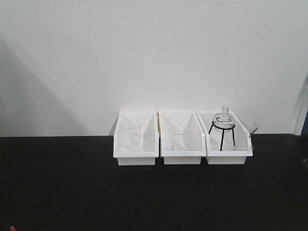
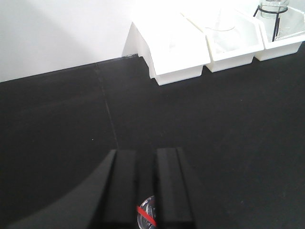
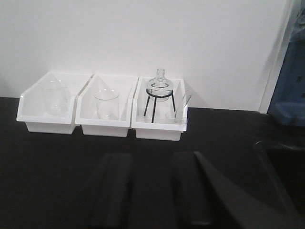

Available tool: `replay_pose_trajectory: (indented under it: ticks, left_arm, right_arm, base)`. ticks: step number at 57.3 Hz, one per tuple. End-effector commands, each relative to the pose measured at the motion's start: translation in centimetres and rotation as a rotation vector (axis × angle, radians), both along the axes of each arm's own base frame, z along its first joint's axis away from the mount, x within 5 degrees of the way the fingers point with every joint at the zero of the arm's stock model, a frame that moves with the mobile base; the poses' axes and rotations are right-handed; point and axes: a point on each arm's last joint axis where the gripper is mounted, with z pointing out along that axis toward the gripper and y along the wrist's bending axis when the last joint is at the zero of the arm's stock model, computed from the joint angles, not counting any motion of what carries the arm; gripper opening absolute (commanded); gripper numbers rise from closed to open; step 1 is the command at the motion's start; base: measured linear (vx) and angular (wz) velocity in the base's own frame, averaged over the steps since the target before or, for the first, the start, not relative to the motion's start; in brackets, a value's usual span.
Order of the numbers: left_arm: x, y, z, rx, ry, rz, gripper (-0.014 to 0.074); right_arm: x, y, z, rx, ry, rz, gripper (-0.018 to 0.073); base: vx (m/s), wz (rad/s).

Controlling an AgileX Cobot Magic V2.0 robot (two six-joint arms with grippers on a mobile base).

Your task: Sort red and green spoons into left cabinet

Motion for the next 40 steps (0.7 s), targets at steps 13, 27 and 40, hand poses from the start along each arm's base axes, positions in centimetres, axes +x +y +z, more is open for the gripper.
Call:
replay_pose_trajectory:
  ticks: [13, 27, 40]
  left_arm:
    - [0.0, 0.0, 1.3, -0.028, -0.055, 0.003, 0.0476]
    - [-0.1, -0.1, 1.2, -0.023, -0.034, -0.001, 0.0475]
    - [-0.1, -0.1, 1.1, -0.020, -0.022, -0.003, 0.0475]
  right_arm:
    - [0.3, 0.1, 2.1, 0.056, -0.136, 0.007, 0.0680]
    - [3.4, 1.6, -1.2, -0.134, 0.149, 0.220, 0.0592]
    - [7.0, 3.9, -4.6, -0.225, 0.310, 0.597, 0.0486]
  base:
    - [0.00, 0.00]
    - [0.00, 0.00]
    - [0.00, 0.00]
